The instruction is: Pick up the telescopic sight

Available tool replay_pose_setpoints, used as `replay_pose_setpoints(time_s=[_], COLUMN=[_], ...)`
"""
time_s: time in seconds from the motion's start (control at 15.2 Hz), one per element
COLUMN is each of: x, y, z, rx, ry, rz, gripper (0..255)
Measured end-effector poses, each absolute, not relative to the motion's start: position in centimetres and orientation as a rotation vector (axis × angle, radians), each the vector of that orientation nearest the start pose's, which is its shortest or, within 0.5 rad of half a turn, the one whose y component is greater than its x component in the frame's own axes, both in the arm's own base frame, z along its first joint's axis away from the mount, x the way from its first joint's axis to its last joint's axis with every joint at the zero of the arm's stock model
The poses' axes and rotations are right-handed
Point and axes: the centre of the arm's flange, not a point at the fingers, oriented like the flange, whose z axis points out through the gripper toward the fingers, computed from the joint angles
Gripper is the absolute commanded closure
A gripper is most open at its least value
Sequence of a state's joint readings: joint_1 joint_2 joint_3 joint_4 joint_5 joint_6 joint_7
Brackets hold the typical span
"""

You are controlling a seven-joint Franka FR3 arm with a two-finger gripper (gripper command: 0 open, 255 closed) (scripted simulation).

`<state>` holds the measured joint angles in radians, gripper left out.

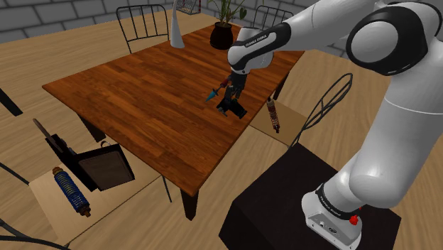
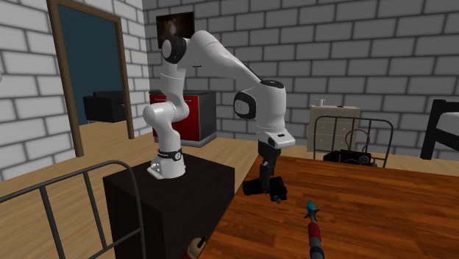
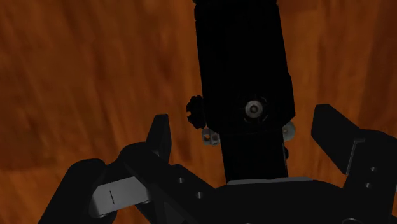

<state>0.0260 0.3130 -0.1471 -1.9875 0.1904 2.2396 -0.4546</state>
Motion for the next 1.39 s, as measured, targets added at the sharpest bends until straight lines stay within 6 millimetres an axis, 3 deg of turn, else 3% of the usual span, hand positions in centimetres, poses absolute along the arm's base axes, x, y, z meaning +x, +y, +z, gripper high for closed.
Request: replay_pose_setpoints(time_s=[0.07,0.79,1.39], x=[59.5,59.6,59.6], y=[-6.4,-6.4,-6.4], z=[30.2,30.5,34.8], rx=[-3.012,-3.012,-3.012], ry=[-0.328,-0.328,-0.328], rz=[0.036,0.031,0.036], gripper=[255,255,255])
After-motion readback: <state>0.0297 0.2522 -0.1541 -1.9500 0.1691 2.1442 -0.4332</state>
